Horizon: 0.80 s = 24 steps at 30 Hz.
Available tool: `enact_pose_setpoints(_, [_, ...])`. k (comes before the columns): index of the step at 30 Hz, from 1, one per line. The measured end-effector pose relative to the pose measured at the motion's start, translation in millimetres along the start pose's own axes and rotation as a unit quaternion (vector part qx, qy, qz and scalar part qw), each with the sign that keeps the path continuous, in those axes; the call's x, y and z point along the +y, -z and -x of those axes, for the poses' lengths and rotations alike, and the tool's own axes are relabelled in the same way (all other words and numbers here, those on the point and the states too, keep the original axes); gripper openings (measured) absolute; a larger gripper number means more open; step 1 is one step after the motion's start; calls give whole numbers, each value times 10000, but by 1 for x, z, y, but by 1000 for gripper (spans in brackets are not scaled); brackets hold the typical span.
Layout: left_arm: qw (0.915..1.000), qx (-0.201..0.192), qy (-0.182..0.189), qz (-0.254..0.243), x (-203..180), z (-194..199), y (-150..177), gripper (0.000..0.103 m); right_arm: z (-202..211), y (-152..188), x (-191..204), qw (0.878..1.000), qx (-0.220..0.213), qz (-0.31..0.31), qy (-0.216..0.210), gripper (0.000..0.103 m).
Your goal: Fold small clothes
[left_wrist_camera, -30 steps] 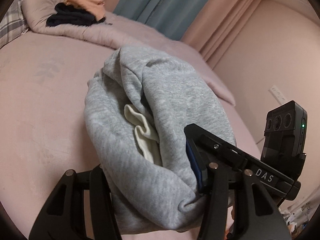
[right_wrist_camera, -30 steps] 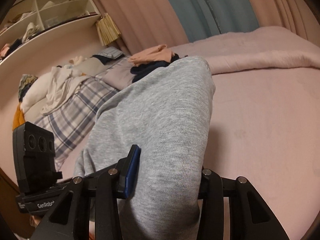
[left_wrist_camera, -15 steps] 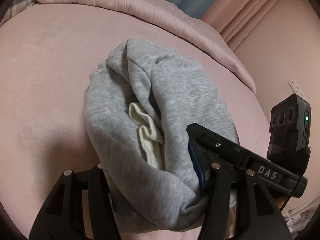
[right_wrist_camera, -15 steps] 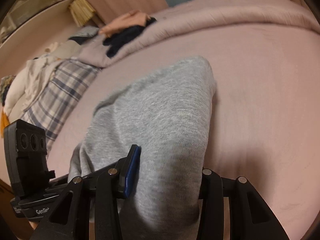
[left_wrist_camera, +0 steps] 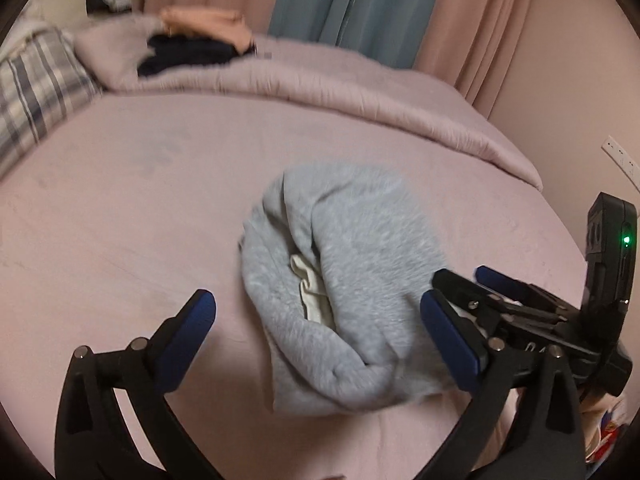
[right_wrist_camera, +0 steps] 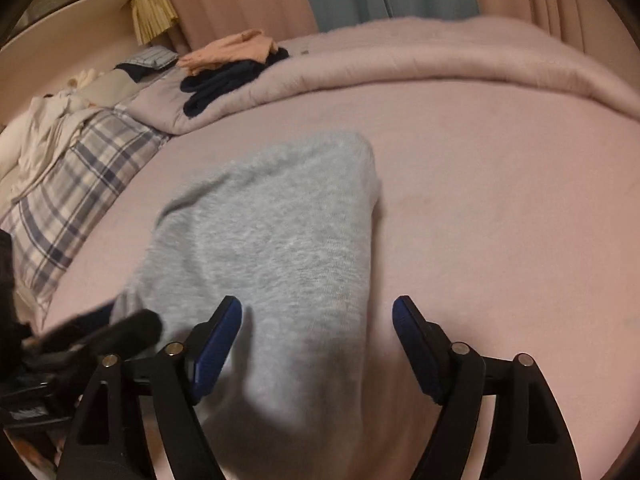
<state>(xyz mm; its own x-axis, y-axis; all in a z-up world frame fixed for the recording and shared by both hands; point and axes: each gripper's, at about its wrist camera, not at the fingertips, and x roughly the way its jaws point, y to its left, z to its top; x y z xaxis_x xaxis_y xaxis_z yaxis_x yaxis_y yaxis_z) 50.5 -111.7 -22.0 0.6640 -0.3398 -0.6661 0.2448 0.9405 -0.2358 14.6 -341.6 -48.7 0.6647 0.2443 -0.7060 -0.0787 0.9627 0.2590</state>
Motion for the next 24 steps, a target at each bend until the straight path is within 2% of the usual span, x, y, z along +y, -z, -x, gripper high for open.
enact_pose_setpoints(1, [10000,-57,-15,-21,-1,5,-1,102,7,0,1,10000,-74,21,24,87])
enact_pose_setpoints(5, [9997,-243,-10,54,-3,33,0,102,45,0,3,9984,-550,39,126,92])
enact_pose_setpoints(11, [9989,-328,-7,338,0,57,9,102,85,5,6,9946,-989,6,300,93])
enact_pose_setpoints(17, [9984,-316,-325,329,-4,65,19,102,97,16,14,9915,-1151,28,608,93])
enact_pose_setpoints(24, [9990,-250,-279,244,-10,69,27,102,102,24,16,9910,-1177,-173,606,93])
